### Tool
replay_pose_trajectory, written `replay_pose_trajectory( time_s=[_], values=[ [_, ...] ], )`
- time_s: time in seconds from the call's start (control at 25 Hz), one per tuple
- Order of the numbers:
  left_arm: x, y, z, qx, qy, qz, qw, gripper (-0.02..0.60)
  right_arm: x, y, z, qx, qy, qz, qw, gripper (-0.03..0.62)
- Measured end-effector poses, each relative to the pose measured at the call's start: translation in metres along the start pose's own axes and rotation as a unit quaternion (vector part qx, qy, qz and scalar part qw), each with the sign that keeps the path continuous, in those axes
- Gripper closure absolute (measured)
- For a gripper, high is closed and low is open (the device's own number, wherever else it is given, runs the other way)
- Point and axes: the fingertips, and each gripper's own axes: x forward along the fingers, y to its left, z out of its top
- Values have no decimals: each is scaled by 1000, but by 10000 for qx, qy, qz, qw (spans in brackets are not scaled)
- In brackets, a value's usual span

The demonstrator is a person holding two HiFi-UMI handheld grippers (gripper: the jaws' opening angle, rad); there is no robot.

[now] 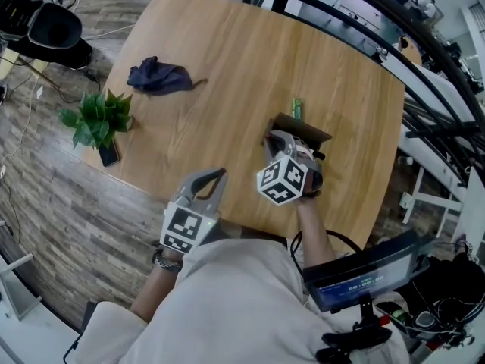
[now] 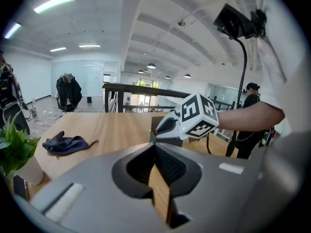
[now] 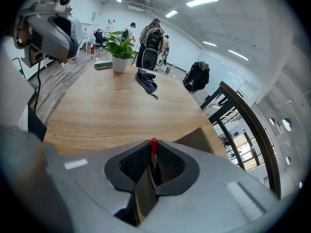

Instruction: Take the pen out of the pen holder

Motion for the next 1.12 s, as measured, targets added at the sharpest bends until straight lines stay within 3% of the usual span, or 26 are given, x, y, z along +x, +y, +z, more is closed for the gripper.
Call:
replay_pose_trajectory(
  time_s=[0.72,1.12],
  values=[
    [4,-8,22,336,-212,-192,9990,581,-28,-12,8,306,-309,-268,9987,553],
    [3,-15,34,705,-330,-311,9965,581,-47,-18,16,544,-532,-393,9963,553]
  ],
)
